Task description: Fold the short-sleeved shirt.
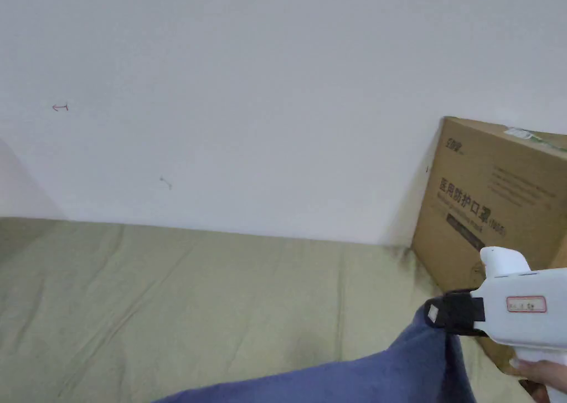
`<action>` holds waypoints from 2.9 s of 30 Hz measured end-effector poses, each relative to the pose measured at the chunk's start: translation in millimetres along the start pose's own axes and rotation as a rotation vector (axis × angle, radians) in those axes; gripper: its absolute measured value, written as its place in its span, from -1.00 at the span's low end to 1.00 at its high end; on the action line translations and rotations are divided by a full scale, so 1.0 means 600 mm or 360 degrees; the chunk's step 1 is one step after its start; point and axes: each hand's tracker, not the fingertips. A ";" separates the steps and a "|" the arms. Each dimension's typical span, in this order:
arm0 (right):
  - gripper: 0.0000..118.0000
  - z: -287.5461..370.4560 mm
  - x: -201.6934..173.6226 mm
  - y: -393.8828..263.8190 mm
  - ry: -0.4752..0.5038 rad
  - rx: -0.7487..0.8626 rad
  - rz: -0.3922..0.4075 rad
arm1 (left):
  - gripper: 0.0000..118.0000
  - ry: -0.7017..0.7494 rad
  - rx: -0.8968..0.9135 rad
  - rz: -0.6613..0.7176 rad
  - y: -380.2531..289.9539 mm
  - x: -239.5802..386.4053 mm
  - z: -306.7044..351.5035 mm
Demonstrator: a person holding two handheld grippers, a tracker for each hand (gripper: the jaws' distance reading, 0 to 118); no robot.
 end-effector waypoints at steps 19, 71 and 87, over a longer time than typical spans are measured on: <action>-0.89 0.190 0.020 0.383 -0.0307 0.0533 -0.0122 | -0.99 0.0076 0.0194 -0.0090 0.522 0.129 -0.180; -0.89 0.151 0.119 -0.523 -0.0229 -0.0752 -0.0188 | -0.99 -0.0019 -0.0956 -0.0193 -0.273 -0.027 0.007; 1.00 0.198 0.079 -0.499 -0.0253 -0.0456 -0.0174 | 0.92 -0.0073 -0.0723 -0.0101 -0.219 -0.022 0.074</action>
